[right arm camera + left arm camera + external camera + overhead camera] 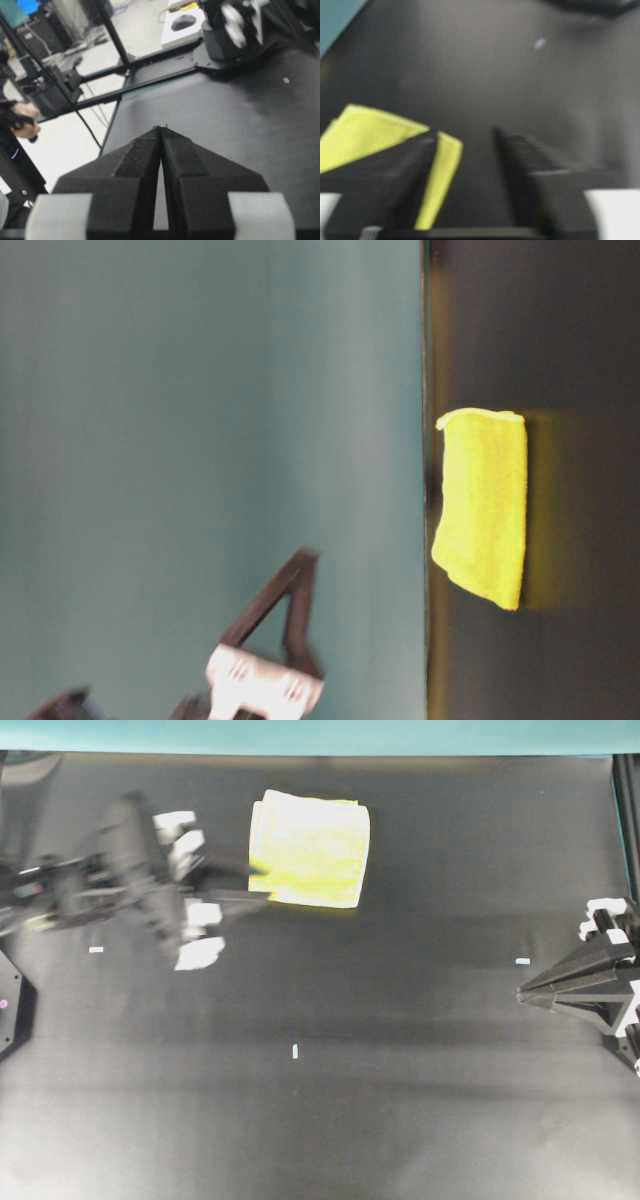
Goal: Push a yellow cloth with the left arm to wipe the desk.
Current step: 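Move the left gripper forward toward the yellow cloth's near edge, then close the left gripper on the near edge of the yellow cloth, then drag the held cloth with the left gripper toward the near-left table corner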
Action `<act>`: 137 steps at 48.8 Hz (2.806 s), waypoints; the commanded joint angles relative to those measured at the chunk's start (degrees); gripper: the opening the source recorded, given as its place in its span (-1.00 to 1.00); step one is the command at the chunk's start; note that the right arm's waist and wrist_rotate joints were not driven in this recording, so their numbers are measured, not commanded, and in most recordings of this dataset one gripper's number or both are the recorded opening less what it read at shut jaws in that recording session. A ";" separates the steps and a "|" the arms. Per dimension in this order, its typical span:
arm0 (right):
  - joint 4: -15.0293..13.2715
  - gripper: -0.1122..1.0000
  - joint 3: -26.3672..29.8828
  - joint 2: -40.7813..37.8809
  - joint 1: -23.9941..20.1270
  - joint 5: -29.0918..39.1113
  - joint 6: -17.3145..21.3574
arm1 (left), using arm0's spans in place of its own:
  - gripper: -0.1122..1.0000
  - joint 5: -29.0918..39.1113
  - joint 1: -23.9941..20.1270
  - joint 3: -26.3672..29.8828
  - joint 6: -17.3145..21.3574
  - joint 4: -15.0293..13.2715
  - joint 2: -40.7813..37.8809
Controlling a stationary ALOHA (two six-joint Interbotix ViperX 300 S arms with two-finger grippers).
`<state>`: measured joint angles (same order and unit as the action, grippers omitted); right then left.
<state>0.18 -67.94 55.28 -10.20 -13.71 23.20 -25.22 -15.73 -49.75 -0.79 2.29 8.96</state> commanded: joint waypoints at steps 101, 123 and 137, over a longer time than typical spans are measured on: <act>0.00 -0.80 -0.62 -0.09 0.00 -0.44 0.00 | 0.75 -0.35 6.77 -5.98 -2.11 0.18 -17.58; 0.00 -0.80 -0.62 0.00 0.00 -0.70 0.00 | 0.75 -0.53 22.06 -10.81 -2.29 0.18 -13.80; 0.00 -0.80 -0.62 0.09 0.00 -0.70 -0.09 | 0.75 -0.26 32.87 -10.72 -2.37 0.18 -14.06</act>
<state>0.18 -68.91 55.55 -10.11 -13.89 23.20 -25.66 14.15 -60.73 -3.08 2.29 -5.27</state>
